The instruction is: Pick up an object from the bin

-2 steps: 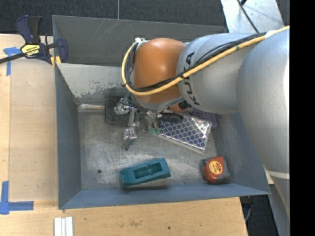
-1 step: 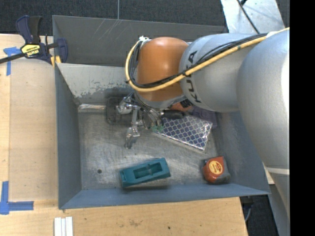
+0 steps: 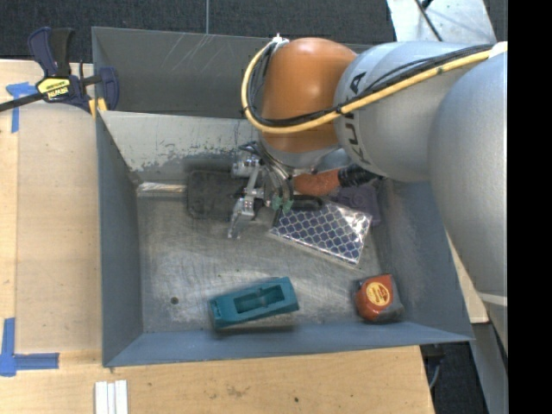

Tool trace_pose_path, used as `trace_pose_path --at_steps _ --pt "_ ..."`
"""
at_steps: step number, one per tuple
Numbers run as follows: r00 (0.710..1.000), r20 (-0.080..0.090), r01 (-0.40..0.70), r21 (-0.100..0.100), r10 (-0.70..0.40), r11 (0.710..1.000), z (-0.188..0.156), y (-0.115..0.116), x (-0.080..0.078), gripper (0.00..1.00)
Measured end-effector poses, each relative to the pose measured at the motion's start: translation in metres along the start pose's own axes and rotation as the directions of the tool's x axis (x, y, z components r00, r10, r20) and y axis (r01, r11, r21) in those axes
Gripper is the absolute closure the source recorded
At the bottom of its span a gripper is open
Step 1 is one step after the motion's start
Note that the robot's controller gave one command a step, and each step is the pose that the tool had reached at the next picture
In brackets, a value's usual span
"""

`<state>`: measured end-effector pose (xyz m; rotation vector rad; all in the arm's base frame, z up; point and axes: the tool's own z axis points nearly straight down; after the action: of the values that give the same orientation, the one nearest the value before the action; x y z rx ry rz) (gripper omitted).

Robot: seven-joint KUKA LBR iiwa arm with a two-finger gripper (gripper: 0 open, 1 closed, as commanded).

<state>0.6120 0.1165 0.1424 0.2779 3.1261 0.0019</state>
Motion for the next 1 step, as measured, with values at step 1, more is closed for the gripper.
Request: trace_pose_path --at_steps 1 --pt "0.988 0.008 0.156 -0.001 -0.156 0.988 0.0616 -0.0048 -0.0169 0.00"
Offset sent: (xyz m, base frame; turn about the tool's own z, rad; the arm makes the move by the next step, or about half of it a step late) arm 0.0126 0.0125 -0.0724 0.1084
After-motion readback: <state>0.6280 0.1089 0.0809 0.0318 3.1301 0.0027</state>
